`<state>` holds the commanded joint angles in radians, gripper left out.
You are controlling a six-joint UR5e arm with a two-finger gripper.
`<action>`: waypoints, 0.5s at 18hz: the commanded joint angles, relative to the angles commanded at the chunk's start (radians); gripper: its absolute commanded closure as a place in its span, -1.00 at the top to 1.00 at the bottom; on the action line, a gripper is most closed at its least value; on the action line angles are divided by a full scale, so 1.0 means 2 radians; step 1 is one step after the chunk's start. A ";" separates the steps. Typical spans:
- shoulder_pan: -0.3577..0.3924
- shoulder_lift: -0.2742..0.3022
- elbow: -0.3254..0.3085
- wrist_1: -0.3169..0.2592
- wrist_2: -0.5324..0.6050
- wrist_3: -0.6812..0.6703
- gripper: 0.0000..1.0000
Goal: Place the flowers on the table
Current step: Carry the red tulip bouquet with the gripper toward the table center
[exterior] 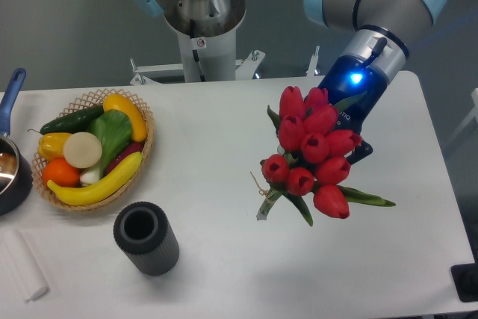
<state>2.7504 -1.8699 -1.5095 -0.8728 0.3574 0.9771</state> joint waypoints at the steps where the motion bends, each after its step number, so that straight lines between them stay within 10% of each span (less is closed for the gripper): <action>1: -0.001 0.000 -0.002 0.002 0.003 0.002 -0.17; 9: -0.002 0.014 0.002 -0.001 0.069 -0.002 -0.17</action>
<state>2.7458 -1.8424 -1.5048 -0.8744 0.4952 0.9741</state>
